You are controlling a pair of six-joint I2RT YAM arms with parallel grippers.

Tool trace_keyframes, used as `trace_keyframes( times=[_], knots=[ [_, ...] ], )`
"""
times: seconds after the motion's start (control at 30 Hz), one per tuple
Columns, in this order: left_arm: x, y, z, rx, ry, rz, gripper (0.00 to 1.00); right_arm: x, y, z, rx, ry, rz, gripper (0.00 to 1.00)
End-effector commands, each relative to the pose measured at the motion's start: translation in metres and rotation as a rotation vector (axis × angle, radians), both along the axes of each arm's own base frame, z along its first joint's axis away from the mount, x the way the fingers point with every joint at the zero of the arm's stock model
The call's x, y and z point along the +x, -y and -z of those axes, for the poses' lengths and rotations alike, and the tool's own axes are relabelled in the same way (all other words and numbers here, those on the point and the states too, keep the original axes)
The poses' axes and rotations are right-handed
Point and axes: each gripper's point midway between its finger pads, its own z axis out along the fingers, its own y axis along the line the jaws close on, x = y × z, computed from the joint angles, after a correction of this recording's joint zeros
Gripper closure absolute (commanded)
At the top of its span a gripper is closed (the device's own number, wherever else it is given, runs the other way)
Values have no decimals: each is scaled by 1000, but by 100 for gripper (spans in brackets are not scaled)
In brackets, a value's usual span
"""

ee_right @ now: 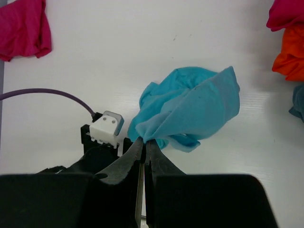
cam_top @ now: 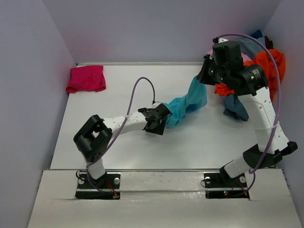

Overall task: Fold and stack the t-shirts
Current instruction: Flatten the tshirt out

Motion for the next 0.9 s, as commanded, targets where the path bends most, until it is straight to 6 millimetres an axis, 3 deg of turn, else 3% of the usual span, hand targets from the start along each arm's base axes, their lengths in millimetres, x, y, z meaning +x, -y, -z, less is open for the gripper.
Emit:
trace_keyframes(
  times=[0.0, 0.13, 0.2, 0.3, 0.47, 0.6, 0.87],
  knots=[
    [25, 44, -27, -96, 111, 74, 13, -8, 6, -23, 7, 60, 1, 93],
    [21, 70, -44, -161, 171, 171, 13, -10, 10, -22, -6, 57, 11, 93],
    [22, 74, -49, -194, 189, 190, 12, -9, 10, -20, -12, 50, 12, 93],
    [20, 77, -73, -270, 245, 206, 12, -8, 9, -18, -12, 42, 12, 93],
    [22, 83, -83, -314, 277, 228, 10, -6, 6, -18, -10, 39, 7, 93],
    [26, 108, -109, -439, 338, 289, 9, -5, 6, -14, -19, 25, 6, 93],
    [21, 150, -110, -553, 284, 411, 12, -6, 7, -12, -26, 16, 8, 93]
  ],
)
